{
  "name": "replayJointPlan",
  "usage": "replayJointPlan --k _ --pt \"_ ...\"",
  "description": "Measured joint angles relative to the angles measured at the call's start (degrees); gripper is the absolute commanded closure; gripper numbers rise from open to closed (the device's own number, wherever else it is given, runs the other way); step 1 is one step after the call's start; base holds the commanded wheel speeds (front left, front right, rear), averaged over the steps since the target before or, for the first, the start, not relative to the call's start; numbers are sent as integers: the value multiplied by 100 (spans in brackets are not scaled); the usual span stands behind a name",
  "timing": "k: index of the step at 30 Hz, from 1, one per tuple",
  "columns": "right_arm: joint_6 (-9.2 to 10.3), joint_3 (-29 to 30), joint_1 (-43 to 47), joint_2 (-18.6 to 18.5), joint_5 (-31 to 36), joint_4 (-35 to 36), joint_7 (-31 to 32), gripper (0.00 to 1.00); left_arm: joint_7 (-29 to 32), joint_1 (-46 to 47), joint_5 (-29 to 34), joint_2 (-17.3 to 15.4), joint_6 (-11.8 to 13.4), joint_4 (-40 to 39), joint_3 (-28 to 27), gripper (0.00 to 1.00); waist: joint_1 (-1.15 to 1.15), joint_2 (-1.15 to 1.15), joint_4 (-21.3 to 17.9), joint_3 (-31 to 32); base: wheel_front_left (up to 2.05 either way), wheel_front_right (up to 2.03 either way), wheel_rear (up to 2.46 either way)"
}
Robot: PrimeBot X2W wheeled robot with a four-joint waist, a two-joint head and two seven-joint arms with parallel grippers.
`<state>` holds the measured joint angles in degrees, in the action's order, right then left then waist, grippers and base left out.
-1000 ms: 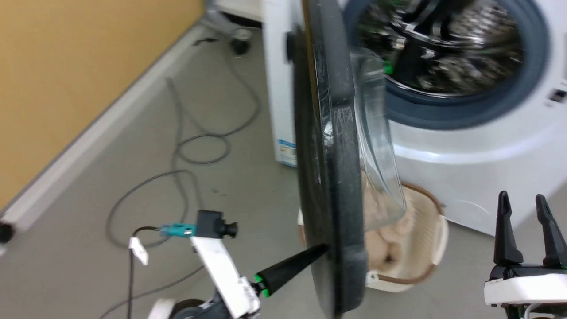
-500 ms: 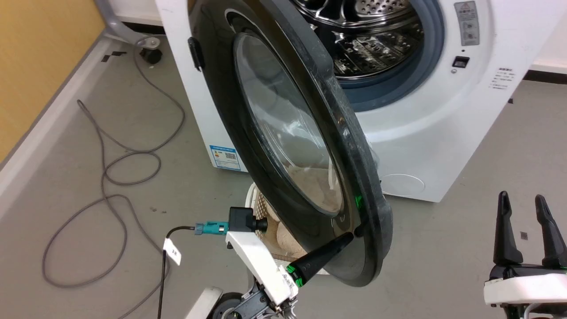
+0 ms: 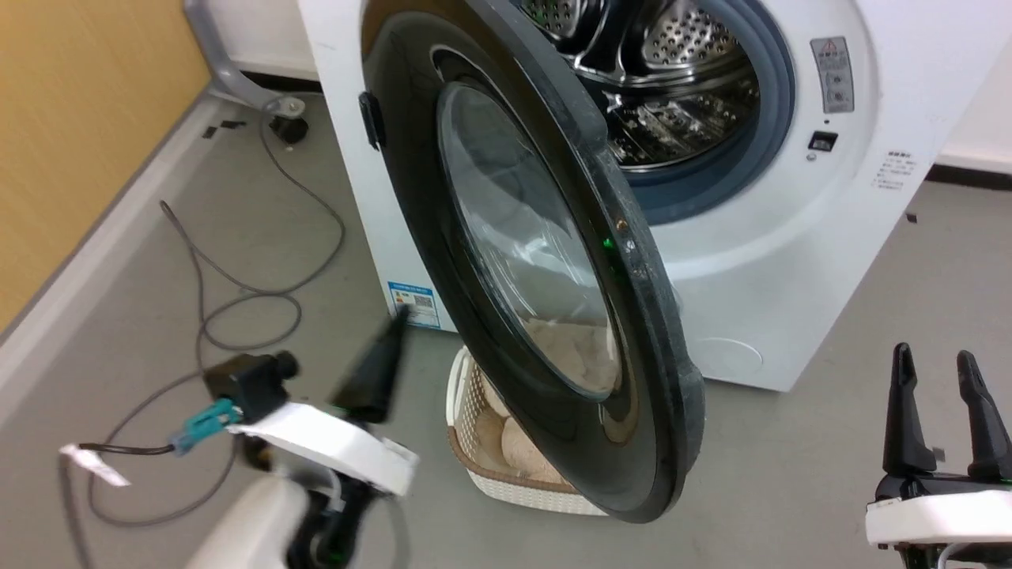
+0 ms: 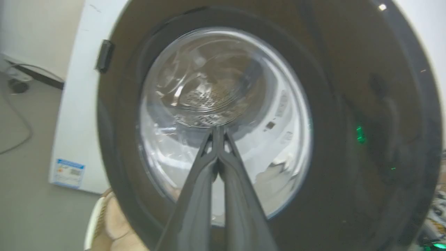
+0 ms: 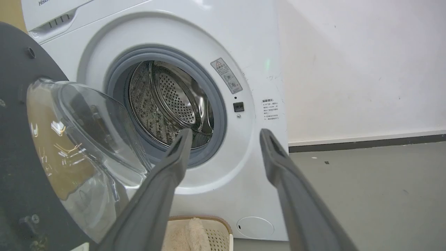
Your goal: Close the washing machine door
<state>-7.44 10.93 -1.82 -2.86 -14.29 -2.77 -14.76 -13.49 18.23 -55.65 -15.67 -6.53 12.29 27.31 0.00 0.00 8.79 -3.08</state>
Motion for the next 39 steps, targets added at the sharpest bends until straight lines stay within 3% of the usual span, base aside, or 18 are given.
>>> replayJointPlan --k 2,5,8,9,10,15,19,20,21,22,32,39 --pt "0 -8 19 -1 -3 5 0 0 -109 64 779 -64 401 258 -254 100 0 0 29 57 0 0 0" --pt "0 -31 49 -1 -21 33 0 0 -121 86 2201 -46 1168 45 -906 100 0 0 59 120 0 0 0" --pt "0 -74 76 0 -33 68 0 0 -126 -76 3147 88 1685 -260 -1352 100 0 0 53 162 0 0 0" --pt "0 -88 79 -1 -32 86 0 0 -126 -199 3376 119 1767 -324 -1429 32 -1 0 49 173 0 0 0" --pt "0 -108 86 -1 -32 103 0 0 -126 -344 3628 133 1856 -397 -1504 0 0 0 46 180 0 0 0" --pt "0 -245 168 -1 4 115 0 0 -126 -946 4412 250 1906 -649 -1638 0 -1 0 55 212 0 0 0" --pt "0 -321 194 0 23 107 0 0 -126 -1296 4655 414 1920 -657 -1722 0 -1 0 81 231 0 0 0" --pt "0 -326 194 0 59 120 0 9 -126 -1346 4660 474 1919 -655 -1750 0 -1 0 91 237 0 0 0" --pt "0 -327 193 0 132 158 1 67 -126 -1384 4767 486 1919 -656 -1749 0 0 0 100 241 0 0 0" --pt "0 -341 192 -1 181 205 0 100 -126 -1395 4889 482 1919 -666 -1751 0 -1 0 107 241 0 0 0" --pt "0 -272 -670 0 -147 1224 -1 100 -126 -1421 5054 787 1735 -860 -1978 0 0 0 223 208 0 0 0" --pt "1 -1141 -1405 -2 -655 2190 -5 100 -126 -1486 5192 845 1592 -957 -2070 0 0 0 323 210 0 0 0"
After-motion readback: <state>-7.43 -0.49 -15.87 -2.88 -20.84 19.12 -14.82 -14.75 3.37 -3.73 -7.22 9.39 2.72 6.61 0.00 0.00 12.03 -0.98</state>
